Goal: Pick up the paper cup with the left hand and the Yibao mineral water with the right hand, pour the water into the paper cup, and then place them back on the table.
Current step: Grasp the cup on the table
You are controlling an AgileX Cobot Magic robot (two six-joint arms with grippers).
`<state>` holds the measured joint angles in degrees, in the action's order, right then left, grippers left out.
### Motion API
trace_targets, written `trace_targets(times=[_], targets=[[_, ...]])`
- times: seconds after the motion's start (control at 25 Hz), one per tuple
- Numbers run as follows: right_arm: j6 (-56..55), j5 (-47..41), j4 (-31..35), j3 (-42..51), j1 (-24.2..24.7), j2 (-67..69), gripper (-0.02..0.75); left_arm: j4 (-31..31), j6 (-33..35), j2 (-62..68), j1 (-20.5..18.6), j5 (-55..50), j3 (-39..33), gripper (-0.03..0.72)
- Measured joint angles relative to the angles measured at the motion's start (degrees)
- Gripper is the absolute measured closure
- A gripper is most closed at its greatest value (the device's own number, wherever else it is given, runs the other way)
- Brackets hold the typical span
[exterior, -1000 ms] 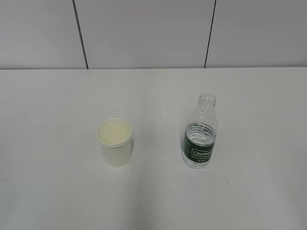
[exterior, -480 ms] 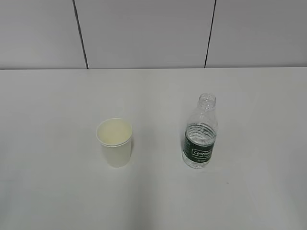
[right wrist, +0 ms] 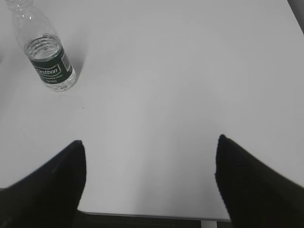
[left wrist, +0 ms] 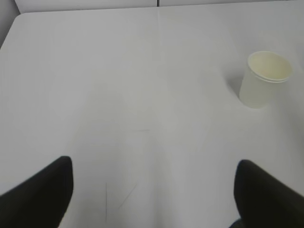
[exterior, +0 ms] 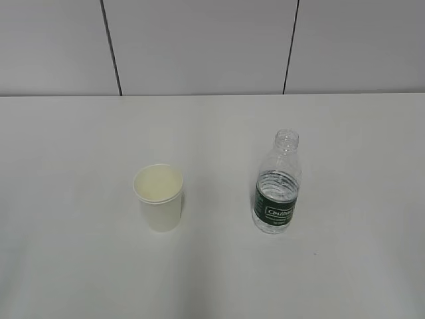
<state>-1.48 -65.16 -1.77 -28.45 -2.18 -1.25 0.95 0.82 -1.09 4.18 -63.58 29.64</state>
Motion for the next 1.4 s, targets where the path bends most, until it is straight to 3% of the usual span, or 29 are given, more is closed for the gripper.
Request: trace_targets(times=[0.4, 1.0, 1.4], targets=[[0.0, 0.0, -0.09, 0.0, 0.0, 0.0, 0.12, 0.0, 0.0, 0.0, 0.0, 0.0, 0.0, 0.091], [0.0, 0.0, -0.09, 0.0, 0.0, 0.0, 0.158, 0.05, 0.0, 0.0, 1.64, 0.85, 0.34, 0.099], [0.0, 0.0, -0.09, 0.0, 0.0, 0.0, 0.158, -0.33, 0.0, 4.11, 1.7, 27.85, 0.55, 0.1]])
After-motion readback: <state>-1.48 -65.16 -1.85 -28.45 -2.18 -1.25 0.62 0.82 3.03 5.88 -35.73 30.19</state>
